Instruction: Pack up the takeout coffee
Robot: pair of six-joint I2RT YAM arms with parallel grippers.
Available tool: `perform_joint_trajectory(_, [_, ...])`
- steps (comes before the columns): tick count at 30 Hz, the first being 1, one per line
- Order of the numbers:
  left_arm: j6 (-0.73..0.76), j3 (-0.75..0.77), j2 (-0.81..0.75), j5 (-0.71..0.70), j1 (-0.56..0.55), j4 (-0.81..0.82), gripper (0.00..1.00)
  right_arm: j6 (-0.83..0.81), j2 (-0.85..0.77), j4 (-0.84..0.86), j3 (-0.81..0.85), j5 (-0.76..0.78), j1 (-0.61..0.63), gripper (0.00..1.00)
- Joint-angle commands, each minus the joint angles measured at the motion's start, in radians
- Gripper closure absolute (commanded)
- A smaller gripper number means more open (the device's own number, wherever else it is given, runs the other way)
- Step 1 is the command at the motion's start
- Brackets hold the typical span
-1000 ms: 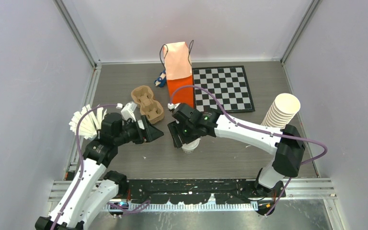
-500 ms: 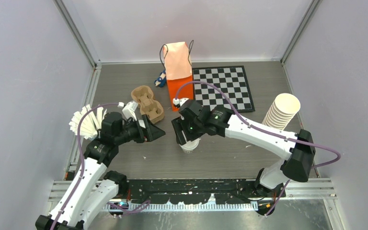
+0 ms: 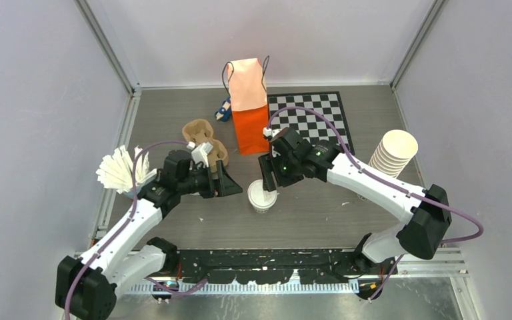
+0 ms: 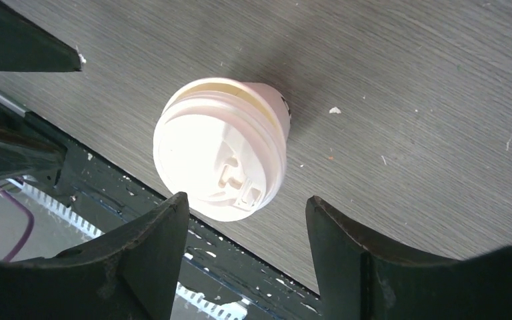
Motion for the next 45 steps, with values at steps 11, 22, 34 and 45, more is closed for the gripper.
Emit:
perform_joint_trajectory(11, [0.027, -0.001, 0.174, -0.02, -0.092, 0.293, 0.25, -0.096, 0.011, 0.081, -0.016, -0.114, -0.067, 0.43])
perform_joint_trajectory(22, [0.038, -0.018, 0.247, 0.053, -0.108, 0.407, 0.27, -0.139, 0.053, 0.101, -0.017, -0.174, -0.093, 0.45])
perform_joint_trajectory(34, [0.067, -0.003, 0.334, 0.053, -0.114, 0.406, 0.33, -0.153, 0.091, 0.128, -0.006, -0.182, -0.122, 0.56])
perform_joint_trajectory(45, [0.071, 0.007, 0.349, 0.043, -0.117, 0.418, 0.43, -0.153, 0.132, 0.139, 0.023, -0.21, -0.126, 0.63])
